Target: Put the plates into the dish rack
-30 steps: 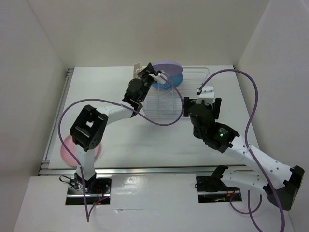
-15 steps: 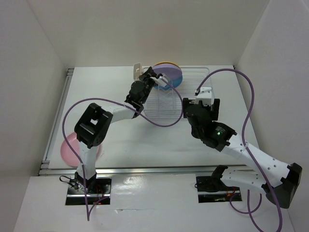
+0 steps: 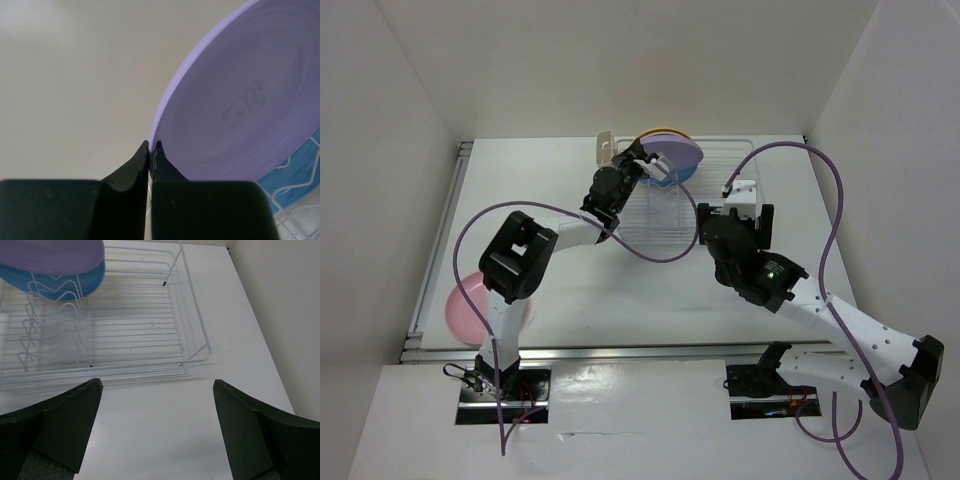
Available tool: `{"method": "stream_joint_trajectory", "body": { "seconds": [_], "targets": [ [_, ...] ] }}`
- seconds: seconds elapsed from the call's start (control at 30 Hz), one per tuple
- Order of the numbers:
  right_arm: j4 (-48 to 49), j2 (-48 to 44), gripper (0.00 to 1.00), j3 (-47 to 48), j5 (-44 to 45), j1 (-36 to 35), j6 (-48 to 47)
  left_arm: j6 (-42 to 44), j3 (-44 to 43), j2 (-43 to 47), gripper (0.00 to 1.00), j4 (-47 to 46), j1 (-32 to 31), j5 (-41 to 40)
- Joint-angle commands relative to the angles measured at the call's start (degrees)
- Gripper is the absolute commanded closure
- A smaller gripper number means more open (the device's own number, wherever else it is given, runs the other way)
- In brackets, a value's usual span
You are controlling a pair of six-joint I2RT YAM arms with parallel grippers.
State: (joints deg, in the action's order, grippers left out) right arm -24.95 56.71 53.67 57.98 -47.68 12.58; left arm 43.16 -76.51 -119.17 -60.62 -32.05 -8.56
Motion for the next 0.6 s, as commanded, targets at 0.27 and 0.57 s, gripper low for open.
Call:
{"method": "stream_joint_trajectory", "body": {
  "seconds": [0.27, 0.57],
  "targets": [
    [3.1, 0.7, 0.0, 2.1, -0.5, -0.2, 1.7, 5.3, -3.0, -2.2, 1.0, 3.4, 0.2, -4.8],
    [3.6, 0.2, 0.0, 1.6, -0.5, -0.2, 1.7, 4.0, 11.2, 2.6, 1.0, 0.9, -4.3, -9.8]
  ]
}}
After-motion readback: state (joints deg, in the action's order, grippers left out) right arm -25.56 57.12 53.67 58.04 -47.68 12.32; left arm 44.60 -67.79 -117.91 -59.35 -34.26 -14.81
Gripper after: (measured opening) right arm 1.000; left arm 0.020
